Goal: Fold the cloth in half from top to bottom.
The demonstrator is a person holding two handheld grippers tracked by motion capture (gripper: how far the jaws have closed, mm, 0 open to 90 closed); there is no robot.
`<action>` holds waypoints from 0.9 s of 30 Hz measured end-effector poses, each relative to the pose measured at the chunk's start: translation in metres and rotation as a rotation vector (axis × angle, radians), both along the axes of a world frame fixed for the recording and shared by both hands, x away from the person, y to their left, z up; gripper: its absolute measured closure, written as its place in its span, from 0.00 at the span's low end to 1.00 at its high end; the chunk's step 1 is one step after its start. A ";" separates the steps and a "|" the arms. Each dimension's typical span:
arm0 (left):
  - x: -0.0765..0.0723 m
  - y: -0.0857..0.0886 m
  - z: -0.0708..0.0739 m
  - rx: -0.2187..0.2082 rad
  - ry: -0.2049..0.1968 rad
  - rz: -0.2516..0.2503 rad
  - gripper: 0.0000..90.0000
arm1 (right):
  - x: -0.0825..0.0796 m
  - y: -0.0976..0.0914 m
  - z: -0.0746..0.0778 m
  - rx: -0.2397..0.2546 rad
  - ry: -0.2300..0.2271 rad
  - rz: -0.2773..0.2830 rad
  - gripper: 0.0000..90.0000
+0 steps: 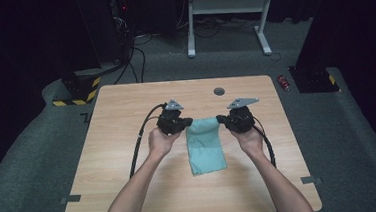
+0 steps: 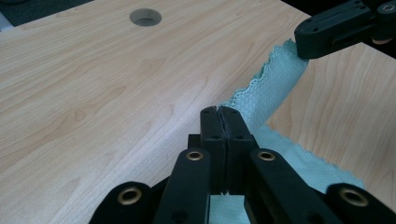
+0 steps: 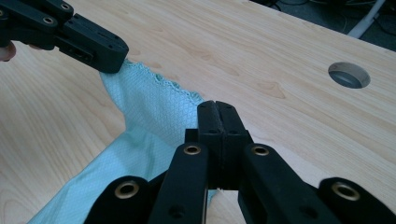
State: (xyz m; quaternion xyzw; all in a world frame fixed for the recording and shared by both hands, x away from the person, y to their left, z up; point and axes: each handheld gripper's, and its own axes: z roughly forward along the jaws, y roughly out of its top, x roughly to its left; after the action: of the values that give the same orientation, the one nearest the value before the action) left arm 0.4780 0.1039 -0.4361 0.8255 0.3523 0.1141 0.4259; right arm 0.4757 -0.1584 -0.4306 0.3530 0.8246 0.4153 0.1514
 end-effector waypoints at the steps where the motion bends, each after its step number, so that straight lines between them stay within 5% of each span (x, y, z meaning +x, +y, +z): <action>1: -0.002 0.000 0.000 -0.002 -0.001 -0.003 0.99 | -0.002 0.000 -0.001 -0.001 -0.004 0.006 1.00; 27: -0.041 -0.006 -0.022 0.007 0.005 -0.047 0.99 | -0.031 -0.008 -0.021 -0.013 0.027 0.066 1.00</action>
State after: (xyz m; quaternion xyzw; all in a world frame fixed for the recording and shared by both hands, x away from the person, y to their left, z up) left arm 0.4369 0.0981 -0.4583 0.8354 0.3332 0.1032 0.4248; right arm 0.4452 -0.1669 -0.4520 0.3302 0.8404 0.4100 0.1286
